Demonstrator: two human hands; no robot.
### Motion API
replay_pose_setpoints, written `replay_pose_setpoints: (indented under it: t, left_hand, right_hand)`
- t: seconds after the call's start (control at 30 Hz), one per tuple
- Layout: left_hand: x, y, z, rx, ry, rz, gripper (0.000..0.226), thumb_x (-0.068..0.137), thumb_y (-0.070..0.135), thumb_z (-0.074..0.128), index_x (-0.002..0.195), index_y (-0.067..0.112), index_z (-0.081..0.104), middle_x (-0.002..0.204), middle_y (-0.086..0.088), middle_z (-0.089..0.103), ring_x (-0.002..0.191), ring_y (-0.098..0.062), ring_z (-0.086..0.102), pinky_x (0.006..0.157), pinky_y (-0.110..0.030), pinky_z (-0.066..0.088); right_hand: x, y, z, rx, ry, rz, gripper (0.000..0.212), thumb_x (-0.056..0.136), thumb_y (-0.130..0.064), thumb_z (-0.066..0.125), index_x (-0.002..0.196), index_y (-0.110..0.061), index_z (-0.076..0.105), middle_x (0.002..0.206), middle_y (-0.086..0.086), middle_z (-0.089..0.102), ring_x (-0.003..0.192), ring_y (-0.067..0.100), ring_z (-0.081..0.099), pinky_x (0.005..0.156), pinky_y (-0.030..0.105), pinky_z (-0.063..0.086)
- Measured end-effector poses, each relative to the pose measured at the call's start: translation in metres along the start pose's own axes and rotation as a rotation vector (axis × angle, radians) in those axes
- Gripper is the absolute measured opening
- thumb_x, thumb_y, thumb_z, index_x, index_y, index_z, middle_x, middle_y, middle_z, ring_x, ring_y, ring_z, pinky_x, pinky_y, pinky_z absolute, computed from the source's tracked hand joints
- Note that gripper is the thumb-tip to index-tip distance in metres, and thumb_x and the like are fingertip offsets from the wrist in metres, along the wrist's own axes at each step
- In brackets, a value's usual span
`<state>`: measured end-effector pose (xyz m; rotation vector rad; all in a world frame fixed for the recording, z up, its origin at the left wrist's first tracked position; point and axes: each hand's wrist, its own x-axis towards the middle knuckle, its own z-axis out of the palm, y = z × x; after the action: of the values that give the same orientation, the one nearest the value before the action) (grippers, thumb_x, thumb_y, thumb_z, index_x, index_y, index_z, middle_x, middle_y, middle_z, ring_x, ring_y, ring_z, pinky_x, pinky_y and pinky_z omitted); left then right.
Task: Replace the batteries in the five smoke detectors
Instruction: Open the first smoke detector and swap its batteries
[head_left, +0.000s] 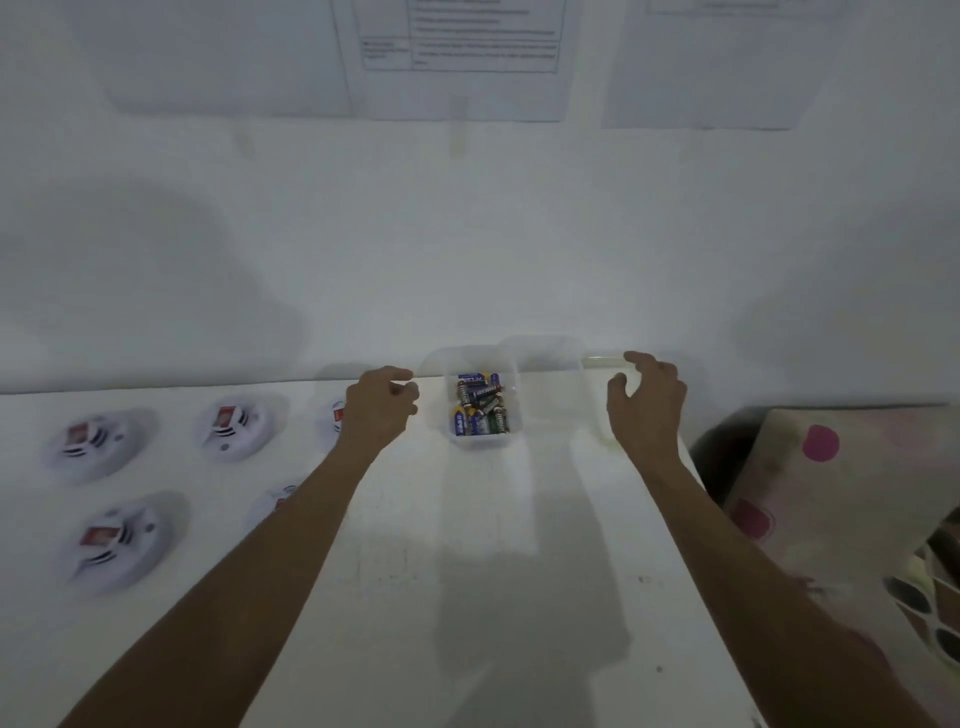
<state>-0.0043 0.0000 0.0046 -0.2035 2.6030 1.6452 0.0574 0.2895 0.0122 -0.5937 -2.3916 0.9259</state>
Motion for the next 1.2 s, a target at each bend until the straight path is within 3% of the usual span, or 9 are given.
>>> replay_pose_setpoints:
  t: [0.2, 0.37, 0.43, 0.73, 0.83, 0.93, 1.0, 1.07, 1.2]
  left_hand:
    - [-0.03, -0.01, -0.073, 0.01, -0.004, 0.139, 0.018, 0.091, 0.014, 0.059, 0.105, 0.01, 0.07, 0.09, -0.005, 0.074, 0.073, -0.012, 0.07, 0.065, -0.033, 0.06]
    - [-0.053, -0.04, -0.128, 0.201, 0.001, 0.238, 0.021, 0.094, 0.017, 0.057, 0.109, 0.011, 0.069, 0.105, -0.005, 0.072, 0.092, -0.019, 0.067, 0.084, -0.039, 0.056]
    - [-0.063, -0.052, -0.146, 0.241, 0.019, 0.256, 0.021, 0.094, 0.017, 0.057, 0.11, 0.012, 0.069, 0.107, -0.003, 0.072, 0.091, -0.012, 0.064, 0.088, -0.029, 0.051]
    - [-0.091, -0.113, -0.18, 0.318, -0.153, 0.104, 0.039, 0.095, 0.021, 0.057, 0.133, 0.014, 0.054, 0.137, -0.006, 0.054, 0.117, -0.023, 0.056, 0.092, -0.023, 0.038]
    - [-0.097, -0.125, -0.179, 0.306, -0.229, 0.04, 0.046, 0.096, 0.022, 0.054, 0.141, 0.012, 0.046, 0.144, -0.008, 0.049, 0.122, -0.024, 0.055, 0.098, -0.03, 0.041]
    - [-0.099, -0.131, -0.176, 0.302, -0.268, 0.004, 0.042, 0.096, 0.023, 0.053, 0.136, 0.01, 0.051, 0.135, -0.008, 0.057, 0.118, -0.023, 0.057, 0.093, -0.028, 0.043]
    - [-0.1, -0.133, -0.174, 0.291, -0.253, 0.003, 0.022, 0.094, 0.021, 0.052, 0.109, 0.009, 0.062, 0.111, -0.007, 0.066, 0.099, -0.023, 0.061, 0.077, -0.026, 0.044]
    - [-0.103, -0.133, -0.172, 0.268, -0.236, 0.008, 0.017, 0.092, 0.018, 0.052, 0.076, 0.013, 0.05, 0.079, -0.003, 0.058, 0.076, -0.021, 0.051, 0.059, -0.023, 0.034]
    - [-0.115, -0.129, -0.174, 0.147, -0.201, 0.018, 0.021, 0.092, 0.023, 0.054, 0.074, 0.015, 0.048, 0.076, -0.003, 0.056, 0.07, -0.02, 0.048, 0.059, -0.024, 0.034]
  right_hand:
    - [-0.066, -0.07, 0.024, 0.22, -0.15, -0.141, 0.025, 0.093, -0.013, 0.053, 0.117, -0.015, 0.061, 0.109, 0.003, 0.057, 0.101, 0.021, 0.054, 0.085, 0.032, 0.046]
    - [-0.128, -0.117, 0.052, 0.303, -0.298, -0.149, 0.021, 0.092, -0.009, 0.053, 0.111, -0.012, 0.063, 0.101, 0.0, 0.058, 0.09, 0.014, 0.058, 0.077, 0.014, 0.044]
    - [-0.151, -0.131, 0.065, 0.317, -0.364, -0.126, 0.022, 0.093, -0.011, 0.054, 0.112, -0.014, 0.063, 0.106, -0.002, 0.061, 0.089, 0.012, 0.059, 0.076, 0.014, 0.043]
    - [-0.232, -0.163, 0.12, 0.19, -0.615, -0.026, 0.028, 0.095, -0.019, 0.053, 0.123, -0.015, 0.059, 0.113, 0.001, 0.064, 0.086, 0.011, 0.061, 0.065, 0.006, 0.039]
    - [-0.243, -0.166, 0.135, 0.116, -0.681, 0.011, 0.035, 0.096, -0.021, 0.052, 0.13, -0.013, 0.055, 0.124, 0.007, 0.061, 0.104, 0.018, 0.061, 0.078, 0.016, 0.043]
    - [-0.252, -0.171, 0.143, 0.041, -0.687, 0.062, 0.036, 0.097, -0.015, 0.049, 0.128, 0.002, 0.054, 0.124, 0.017, 0.06, 0.112, 0.029, 0.057, 0.094, 0.035, 0.044]
    - [-0.258, -0.17, 0.148, 0.039, -0.674, 0.1, 0.027, 0.093, -0.008, 0.048, 0.108, 0.012, 0.058, 0.104, 0.026, 0.062, 0.096, 0.038, 0.059, 0.081, 0.042, 0.046]
    - [-0.261, -0.166, 0.152, 0.066, -0.665, 0.137, 0.02, 0.089, -0.008, 0.047, 0.092, 0.008, 0.058, 0.089, 0.023, 0.063, 0.081, 0.036, 0.059, 0.068, 0.038, 0.046]
    - [-0.267, -0.169, 0.142, 0.246, -0.635, 0.206, 0.026, 0.092, -0.014, 0.052, 0.116, -0.015, 0.06, 0.109, 0.004, 0.066, 0.097, 0.02, 0.063, 0.085, 0.037, 0.054]
